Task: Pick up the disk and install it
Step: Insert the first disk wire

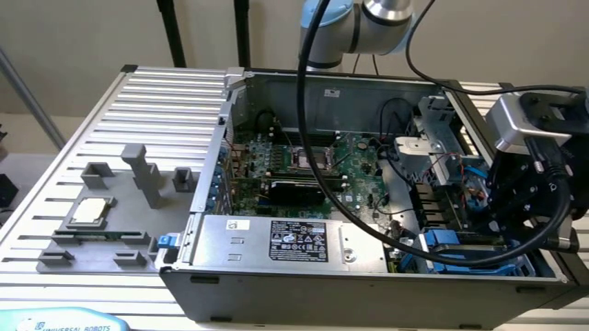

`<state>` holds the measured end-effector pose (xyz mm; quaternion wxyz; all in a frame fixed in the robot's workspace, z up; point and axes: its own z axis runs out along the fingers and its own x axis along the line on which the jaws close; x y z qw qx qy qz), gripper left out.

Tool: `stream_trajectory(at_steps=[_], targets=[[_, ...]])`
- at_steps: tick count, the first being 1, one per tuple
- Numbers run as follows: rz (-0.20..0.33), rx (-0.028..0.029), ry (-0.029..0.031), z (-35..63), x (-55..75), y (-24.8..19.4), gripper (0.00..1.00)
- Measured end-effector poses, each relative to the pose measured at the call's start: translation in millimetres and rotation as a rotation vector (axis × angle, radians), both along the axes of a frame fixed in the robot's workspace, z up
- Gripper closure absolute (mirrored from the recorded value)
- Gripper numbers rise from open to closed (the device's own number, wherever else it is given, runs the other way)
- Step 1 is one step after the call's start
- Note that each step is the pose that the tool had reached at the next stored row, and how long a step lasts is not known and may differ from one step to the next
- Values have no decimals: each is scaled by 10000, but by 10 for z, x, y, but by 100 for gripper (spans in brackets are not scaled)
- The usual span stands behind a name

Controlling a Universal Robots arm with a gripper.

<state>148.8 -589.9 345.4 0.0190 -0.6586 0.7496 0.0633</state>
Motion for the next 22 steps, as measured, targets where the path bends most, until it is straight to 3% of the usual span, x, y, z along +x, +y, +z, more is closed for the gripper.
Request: stream_trajectory(at_steps=[5,8,22], targets=[[10,169,6,-4,6,-29,84],[16,233,7,-11,10,-39,84],[31,400,11,-43,20,-64,84]])
